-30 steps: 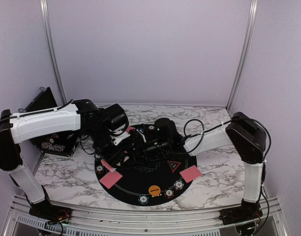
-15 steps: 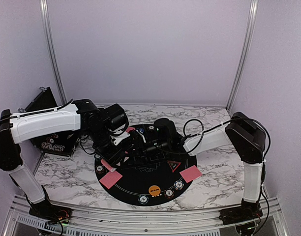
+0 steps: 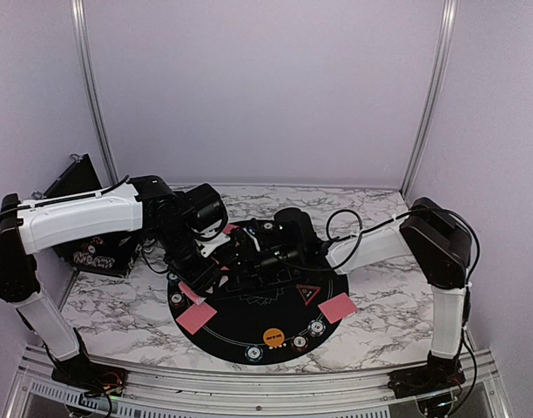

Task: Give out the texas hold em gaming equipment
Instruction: Pick up the poker card from the face-down deck piles.

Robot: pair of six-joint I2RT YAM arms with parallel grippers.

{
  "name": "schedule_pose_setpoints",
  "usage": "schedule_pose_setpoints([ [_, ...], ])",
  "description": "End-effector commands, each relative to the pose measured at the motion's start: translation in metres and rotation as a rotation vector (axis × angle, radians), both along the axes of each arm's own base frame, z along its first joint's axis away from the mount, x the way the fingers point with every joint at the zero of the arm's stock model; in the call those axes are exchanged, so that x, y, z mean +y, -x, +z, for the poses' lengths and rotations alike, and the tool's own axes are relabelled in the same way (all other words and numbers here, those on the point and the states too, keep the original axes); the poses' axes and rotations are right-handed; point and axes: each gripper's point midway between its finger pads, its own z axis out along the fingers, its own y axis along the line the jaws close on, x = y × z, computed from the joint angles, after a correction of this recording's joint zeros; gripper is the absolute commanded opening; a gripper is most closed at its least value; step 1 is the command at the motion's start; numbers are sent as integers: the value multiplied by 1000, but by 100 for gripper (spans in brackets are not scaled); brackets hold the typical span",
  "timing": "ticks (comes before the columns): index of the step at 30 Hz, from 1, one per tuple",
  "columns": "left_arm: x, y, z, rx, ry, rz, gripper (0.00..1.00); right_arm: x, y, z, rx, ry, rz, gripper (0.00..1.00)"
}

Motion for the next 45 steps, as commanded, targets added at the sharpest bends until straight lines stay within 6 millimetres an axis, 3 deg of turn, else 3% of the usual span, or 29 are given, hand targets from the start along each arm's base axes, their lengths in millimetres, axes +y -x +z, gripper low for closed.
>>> schedule_pose_setpoints([
  [1,-2,-1,7,-15,15,-13,57,-7,-9,6,-21,8,-34,59],
  [17,-3,-1,7,-16,15,-15,58,-12,-13,13,-34,0,-46,58],
  [32,-2,-1,6,-16,13,-13,57,-17,-13,40,-61,-40,-53,58],
  [45,-1,-1,6,-20,7,-12,58,-27,-8,46,-50,-54,-60,41],
])
